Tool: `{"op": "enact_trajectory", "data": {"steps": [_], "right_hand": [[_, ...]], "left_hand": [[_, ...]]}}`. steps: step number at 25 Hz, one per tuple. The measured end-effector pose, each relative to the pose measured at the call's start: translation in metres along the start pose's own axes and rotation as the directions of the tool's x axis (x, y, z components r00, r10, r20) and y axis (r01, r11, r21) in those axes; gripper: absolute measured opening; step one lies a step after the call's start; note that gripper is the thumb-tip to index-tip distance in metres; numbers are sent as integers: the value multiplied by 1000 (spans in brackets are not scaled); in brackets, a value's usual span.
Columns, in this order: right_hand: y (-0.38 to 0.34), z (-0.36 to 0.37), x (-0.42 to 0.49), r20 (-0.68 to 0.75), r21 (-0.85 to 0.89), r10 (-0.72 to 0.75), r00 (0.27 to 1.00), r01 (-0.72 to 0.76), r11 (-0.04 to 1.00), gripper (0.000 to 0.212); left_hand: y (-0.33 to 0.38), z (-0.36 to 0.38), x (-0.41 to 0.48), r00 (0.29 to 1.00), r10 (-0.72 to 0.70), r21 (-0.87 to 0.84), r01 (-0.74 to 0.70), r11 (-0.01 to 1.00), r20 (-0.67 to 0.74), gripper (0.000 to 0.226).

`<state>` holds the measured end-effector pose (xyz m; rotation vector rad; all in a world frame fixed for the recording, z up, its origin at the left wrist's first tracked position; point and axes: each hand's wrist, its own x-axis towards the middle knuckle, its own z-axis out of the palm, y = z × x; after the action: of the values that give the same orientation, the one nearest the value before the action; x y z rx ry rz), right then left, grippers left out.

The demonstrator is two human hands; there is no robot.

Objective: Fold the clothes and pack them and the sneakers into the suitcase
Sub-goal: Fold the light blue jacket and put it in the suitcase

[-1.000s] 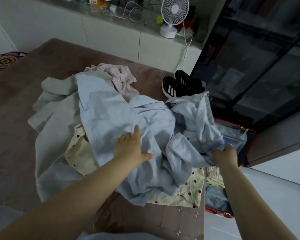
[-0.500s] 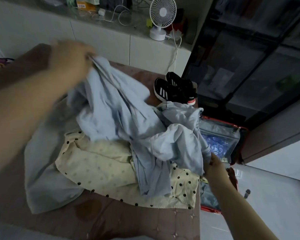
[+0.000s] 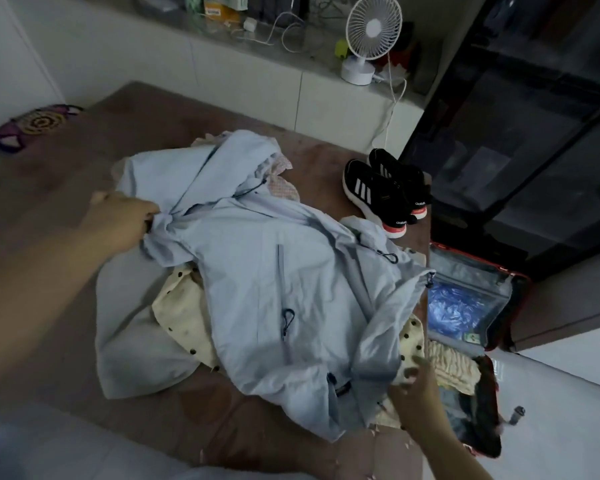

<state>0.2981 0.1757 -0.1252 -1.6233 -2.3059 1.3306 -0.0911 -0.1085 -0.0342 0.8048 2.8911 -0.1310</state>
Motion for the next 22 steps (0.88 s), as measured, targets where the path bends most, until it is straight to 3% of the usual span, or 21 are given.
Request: {"op": "enact_trajectory", "data": {"steps": [1,3,5,6,8,9,11,13,14,16,18,20,22], "right_hand": [[-13,-8,-1,-48,-97,-100,994,95,991,62],[-51,-7,-7,-83,-273,-426,901,390,879,54],[-87,8,1,28,-371,-670,742,630,682,43],[-105,17,10,107,-398,-700,706,676,620,40],[-136,35,31,196,-428,-680,707,686,589,41],[-150,43,45,182,-434,-663,727,664,609,45],[-180,51,70,114,-422,-642,758,622,659,54],[-200,52,97,90,-437,-616,783,587,682,63],[-205,50,109,104,-516,-582,807,544,662,66],[-200,40,129,158,-717,-488,858,440,541,70],[-185,27,132,236,-832,-385,892,390,394,67],[-165,19,125,284,-819,-410,867,441,367,57],[-154,16,107,228,-742,-515,827,489,458,49]], "left_hand": [[-5,14,-3,998,13,75,-8,997,-60,17],[-15,23,-11,987,-155,26,156,987,-35,30],[-5,15,-16,975,-215,-64,211,975,-60,45],[7,12,-24,977,-165,-84,155,984,-137,46],[28,2,-34,944,-49,-191,-15,981,-325,43],[36,-1,-32,943,8,-208,-82,975,-333,48],[54,-5,-27,977,83,-209,-124,970,-195,56],[66,-3,-21,998,69,-81,-69,994,-3,57],[67,1,-21,996,82,-45,-80,996,28,47],[56,13,-29,960,254,54,-249,967,-116,15],[28,25,-44,888,415,145,-393,908,-199,10],[-7,33,-54,893,380,165,-348,923,-241,10],[-33,29,-59,939,213,123,-185,975,-272,17]]}}
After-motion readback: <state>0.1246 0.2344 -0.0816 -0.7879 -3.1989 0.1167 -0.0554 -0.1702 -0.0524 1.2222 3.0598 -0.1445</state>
